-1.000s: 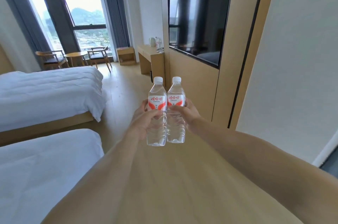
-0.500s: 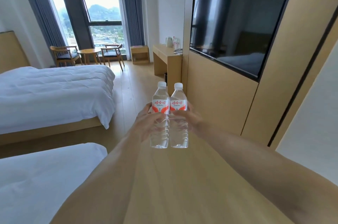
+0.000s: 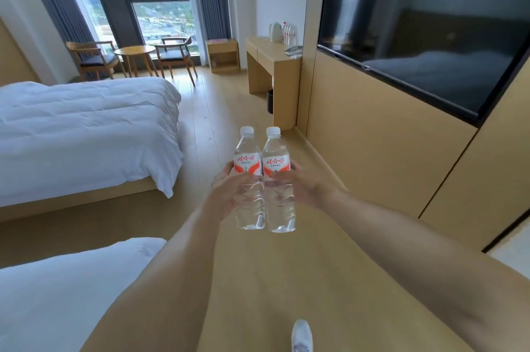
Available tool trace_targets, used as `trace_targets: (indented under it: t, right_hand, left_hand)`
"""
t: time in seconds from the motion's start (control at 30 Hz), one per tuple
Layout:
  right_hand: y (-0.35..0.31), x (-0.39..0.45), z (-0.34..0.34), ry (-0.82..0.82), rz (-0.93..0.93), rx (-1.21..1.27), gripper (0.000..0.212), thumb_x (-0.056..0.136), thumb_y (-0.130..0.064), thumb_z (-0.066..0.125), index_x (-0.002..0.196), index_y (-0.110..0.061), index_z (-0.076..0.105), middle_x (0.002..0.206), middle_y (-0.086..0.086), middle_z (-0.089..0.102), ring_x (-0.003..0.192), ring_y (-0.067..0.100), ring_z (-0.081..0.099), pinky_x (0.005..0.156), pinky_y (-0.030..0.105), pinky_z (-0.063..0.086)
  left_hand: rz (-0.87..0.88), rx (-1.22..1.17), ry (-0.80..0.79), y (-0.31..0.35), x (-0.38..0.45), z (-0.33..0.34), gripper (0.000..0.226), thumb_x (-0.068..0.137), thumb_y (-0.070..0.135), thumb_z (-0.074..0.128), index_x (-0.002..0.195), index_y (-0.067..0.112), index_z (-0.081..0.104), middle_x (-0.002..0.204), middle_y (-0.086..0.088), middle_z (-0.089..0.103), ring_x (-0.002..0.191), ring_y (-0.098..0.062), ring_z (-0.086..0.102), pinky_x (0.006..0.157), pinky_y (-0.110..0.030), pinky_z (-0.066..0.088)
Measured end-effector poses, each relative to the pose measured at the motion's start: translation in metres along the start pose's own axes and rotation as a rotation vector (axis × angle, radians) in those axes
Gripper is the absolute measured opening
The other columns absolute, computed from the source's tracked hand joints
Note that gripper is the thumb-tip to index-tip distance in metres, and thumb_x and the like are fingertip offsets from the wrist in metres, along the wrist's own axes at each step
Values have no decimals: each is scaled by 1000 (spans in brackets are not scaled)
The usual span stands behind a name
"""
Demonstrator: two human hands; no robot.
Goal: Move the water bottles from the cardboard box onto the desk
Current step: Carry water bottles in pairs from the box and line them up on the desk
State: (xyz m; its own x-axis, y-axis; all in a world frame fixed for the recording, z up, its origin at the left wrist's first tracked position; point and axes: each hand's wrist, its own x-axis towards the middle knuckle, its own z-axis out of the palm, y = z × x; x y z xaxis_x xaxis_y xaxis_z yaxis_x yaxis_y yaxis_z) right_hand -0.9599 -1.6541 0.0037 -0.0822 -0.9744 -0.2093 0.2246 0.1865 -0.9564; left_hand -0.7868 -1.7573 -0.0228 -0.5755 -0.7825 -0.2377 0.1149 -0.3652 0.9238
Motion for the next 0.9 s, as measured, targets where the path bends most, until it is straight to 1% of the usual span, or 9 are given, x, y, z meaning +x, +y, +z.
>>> trace_targets:
  t: [0.1,0.17,0.23,0.33,0.47,0.57,0.7,0.8,0.9]
  right_hand:
    - [-1,67,-22,-71,10,36,28,96,-3,59,119,-19,58,99,4,74,84,16,75,61,28,58]
    - [-6,115,-37,-115,10,57,27,96,-6,62,118,-20,60,99,1,76,88,17,75,64,29,58]
    - [-15,164,-51,-146,26,55,31,93,-9,66,122,-19,60,107,5,75,94,20,74,68,31,59]
    - [-32,227,-70,-208,47,84,49,86,-14,70,133,-11,57,121,13,68,107,31,68,81,41,57]
    - [-63,301,-91,-298,49,95,39,85,-16,70,124,-15,66,122,15,69,110,33,68,87,43,57]
    - [-74,350,-105,-305,45,110,46,86,-18,72,130,-12,62,130,19,64,118,39,63,99,51,52]
    - [-87,403,-123,-306,49,106,44,88,-18,70,130,-12,62,127,17,66,114,36,65,94,47,55]
    - [-96,449,-138,-289,37,107,39,88,-16,69,126,-13,64,124,16,67,110,34,66,93,47,56]
    - [-108,500,-154,-256,39,90,37,89,-14,68,126,-16,64,125,17,67,111,35,66,96,50,54]
  left_hand:
    - [9,-1,43,8,55,-12,57,76,-6,76,124,19,58,113,-14,72,96,-38,69,75,-46,59]
    - [26,-5,82,18,95,-19,66,69,-4,80,128,17,56,115,-15,73,102,-40,70,83,-51,57]
    - [17,-2,117,32,135,-24,76,63,-3,83,131,16,54,117,-16,72,109,-41,68,86,-54,57]
    - [11,-14,132,53,188,-30,80,63,0,85,133,20,52,121,-14,70,112,-40,67,77,-46,60]
    - [31,-31,154,80,251,-38,86,54,7,89,130,23,54,122,-15,69,111,-39,68,72,-40,59]
    - [51,-51,155,93,297,-47,86,54,8,91,131,22,54,121,-15,70,107,-37,70,75,-41,59]
    - [47,-40,138,107,356,-56,90,53,9,93,133,21,54,119,-14,71,105,-37,71,75,-43,59]
    - [59,-30,102,118,408,-65,87,57,7,90,135,19,52,122,-17,69,108,-41,69,87,-55,58]
    - [58,-27,68,131,469,-76,86,56,7,88,133,19,52,124,-20,67,112,-43,67,100,-63,49]
